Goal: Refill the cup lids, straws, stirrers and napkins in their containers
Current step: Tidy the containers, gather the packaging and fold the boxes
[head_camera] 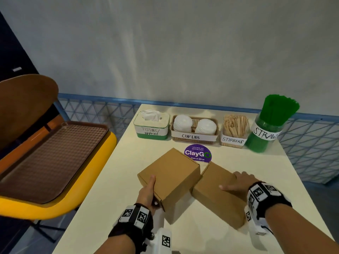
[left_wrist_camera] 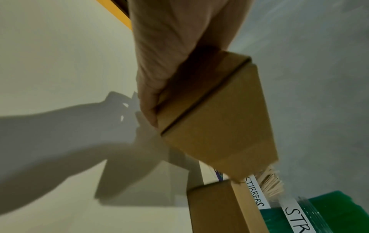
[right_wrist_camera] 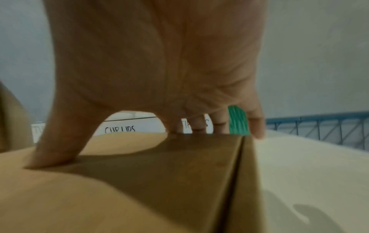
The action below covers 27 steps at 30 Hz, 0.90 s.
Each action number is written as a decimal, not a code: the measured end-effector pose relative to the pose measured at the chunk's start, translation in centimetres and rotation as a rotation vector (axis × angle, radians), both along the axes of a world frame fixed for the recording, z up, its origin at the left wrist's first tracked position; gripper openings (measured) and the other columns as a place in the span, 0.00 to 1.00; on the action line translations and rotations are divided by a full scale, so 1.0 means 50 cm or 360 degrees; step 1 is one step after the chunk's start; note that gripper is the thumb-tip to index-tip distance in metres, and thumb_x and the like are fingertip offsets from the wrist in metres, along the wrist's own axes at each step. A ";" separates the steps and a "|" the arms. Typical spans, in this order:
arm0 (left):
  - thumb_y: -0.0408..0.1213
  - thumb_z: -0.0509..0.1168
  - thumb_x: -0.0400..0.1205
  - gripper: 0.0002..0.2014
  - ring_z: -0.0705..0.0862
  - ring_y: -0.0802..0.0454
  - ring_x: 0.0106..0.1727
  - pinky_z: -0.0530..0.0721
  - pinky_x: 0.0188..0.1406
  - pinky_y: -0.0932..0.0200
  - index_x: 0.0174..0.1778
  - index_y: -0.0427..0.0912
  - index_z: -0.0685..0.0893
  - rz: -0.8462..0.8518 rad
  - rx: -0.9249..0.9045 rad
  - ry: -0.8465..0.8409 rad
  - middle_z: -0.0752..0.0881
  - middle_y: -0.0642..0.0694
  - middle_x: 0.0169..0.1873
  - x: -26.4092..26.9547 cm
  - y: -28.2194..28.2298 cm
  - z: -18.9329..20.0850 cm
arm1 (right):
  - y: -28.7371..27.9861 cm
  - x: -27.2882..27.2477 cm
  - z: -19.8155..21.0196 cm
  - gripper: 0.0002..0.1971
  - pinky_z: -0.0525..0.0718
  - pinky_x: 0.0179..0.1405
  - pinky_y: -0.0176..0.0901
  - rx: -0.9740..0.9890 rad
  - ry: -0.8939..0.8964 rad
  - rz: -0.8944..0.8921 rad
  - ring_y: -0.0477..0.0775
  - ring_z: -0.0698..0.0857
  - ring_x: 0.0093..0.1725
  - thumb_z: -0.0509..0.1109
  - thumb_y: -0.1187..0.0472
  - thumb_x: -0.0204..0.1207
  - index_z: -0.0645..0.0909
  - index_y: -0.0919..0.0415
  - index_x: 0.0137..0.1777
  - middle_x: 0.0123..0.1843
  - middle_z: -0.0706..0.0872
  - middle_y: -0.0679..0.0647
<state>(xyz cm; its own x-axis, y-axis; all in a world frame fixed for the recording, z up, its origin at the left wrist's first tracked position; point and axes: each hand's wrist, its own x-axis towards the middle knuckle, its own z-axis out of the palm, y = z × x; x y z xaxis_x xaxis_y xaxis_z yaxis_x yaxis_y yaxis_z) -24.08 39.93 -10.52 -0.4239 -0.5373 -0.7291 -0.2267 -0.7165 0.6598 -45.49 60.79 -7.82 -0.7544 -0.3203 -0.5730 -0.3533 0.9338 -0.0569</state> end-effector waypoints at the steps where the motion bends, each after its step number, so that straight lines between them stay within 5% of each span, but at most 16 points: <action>1: 0.53 0.62 0.81 0.16 0.78 0.44 0.37 0.80 0.43 0.48 0.43 0.40 0.77 0.0045 -0.0009 -0.0012 0.81 0.39 0.36 -0.003 0.002 -0.006 | -0.002 0.008 -0.004 0.55 0.66 0.77 0.54 -0.0034 -0.0071 -0.0032 0.61 0.66 0.78 0.63 0.22 0.60 0.57 0.57 0.80 0.80 0.64 0.59; 4: 0.52 0.62 0.81 0.16 0.76 0.44 0.39 0.80 0.45 0.43 0.48 0.41 0.74 0.0167 0.0007 -0.0054 0.79 0.40 0.38 -0.008 0.015 -0.024 | 0.002 0.022 -0.019 0.54 0.68 0.75 0.49 -0.0179 -0.0305 -0.0149 0.59 0.70 0.76 0.62 0.23 0.61 0.60 0.62 0.79 0.79 0.67 0.59; 7: 0.51 0.67 0.78 0.27 0.80 0.37 0.53 0.82 0.53 0.31 0.65 0.38 0.68 0.0290 -0.0004 -0.0148 0.80 0.35 0.51 -0.013 0.026 -0.037 | 0.005 0.036 -0.035 0.60 0.72 0.73 0.49 -0.0306 -0.0536 -0.0282 0.59 0.76 0.71 0.60 0.19 0.50 0.68 0.63 0.76 0.75 0.74 0.59; 10: 0.48 0.70 0.77 0.30 0.76 0.33 0.65 0.81 0.54 0.30 0.66 0.39 0.62 0.0401 -0.0015 -0.0182 0.74 0.37 0.59 -0.017 0.034 -0.036 | -0.005 0.060 -0.034 0.48 0.74 0.70 0.48 -0.0490 -0.0670 -0.0336 0.57 0.79 0.68 0.61 0.24 0.61 0.73 0.61 0.72 0.71 0.79 0.57; 12: 0.49 0.71 0.76 0.31 0.76 0.32 0.64 0.85 0.46 0.34 0.65 0.36 0.63 0.0391 -0.0014 -0.0190 0.74 0.36 0.61 -0.018 0.033 -0.041 | -0.017 0.083 -0.029 0.37 0.73 0.68 0.49 -0.0625 -0.0819 -0.0364 0.56 0.76 0.70 0.61 0.32 0.71 0.72 0.58 0.72 0.72 0.78 0.55; 15: 0.51 0.71 0.75 0.37 0.78 0.32 0.61 0.86 0.27 0.45 0.71 0.34 0.64 0.0438 -0.0018 -0.0118 0.75 0.33 0.64 -0.015 0.014 -0.057 | -0.030 0.115 -0.029 0.35 0.70 0.70 0.60 -0.0822 -0.1016 -0.0434 0.56 0.70 0.75 0.63 0.35 0.73 0.64 0.50 0.77 0.75 0.72 0.50; 18: 0.54 0.71 0.73 0.38 0.78 0.33 0.61 0.85 0.23 0.50 0.70 0.35 0.66 0.0519 -0.0055 -0.0087 0.76 0.34 0.64 -0.003 -0.023 -0.064 | -0.048 0.134 -0.045 0.32 0.73 0.69 0.63 -0.1181 -0.1089 -0.0479 0.52 0.74 0.69 0.63 0.40 0.77 0.55 0.39 0.78 0.71 0.74 0.45; 22: 0.49 0.69 0.77 0.33 0.81 0.39 0.53 0.86 0.37 0.44 0.72 0.37 0.64 0.0614 -0.0056 0.0117 0.78 0.35 0.61 0.023 -0.056 -0.023 | -0.089 0.160 -0.047 0.34 0.85 0.49 0.49 -0.1588 -0.1142 -0.0456 0.54 0.83 0.61 0.66 0.50 0.78 0.51 0.33 0.78 0.65 0.80 0.49; 24: 0.47 0.67 0.79 0.32 0.82 0.41 0.53 0.85 0.50 0.41 0.73 0.38 0.62 0.0739 -0.0158 0.0223 0.80 0.35 0.60 0.050 -0.078 0.011 | -0.129 0.174 -0.033 0.35 0.85 0.51 0.48 -0.1732 -0.1125 -0.0386 0.52 0.83 0.61 0.68 0.51 0.75 0.53 0.34 0.77 0.66 0.80 0.49; 27: 0.48 0.67 0.79 0.34 0.78 0.40 0.66 0.79 0.65 0.38 0.73 0.42 0.56 0.0975 -0.0499 0.0216 0.74 0.37 0.69 0.128 -0.125 0.060 | -0.206 0.207 -0.001 0.35 0.85 0.52 0.44 -0.1897 -0.1077 -0.0214 0.47 0.83 0.61 0.69 0.55 0.73 0.57 0.44 0.79 0.66 0.79 0.47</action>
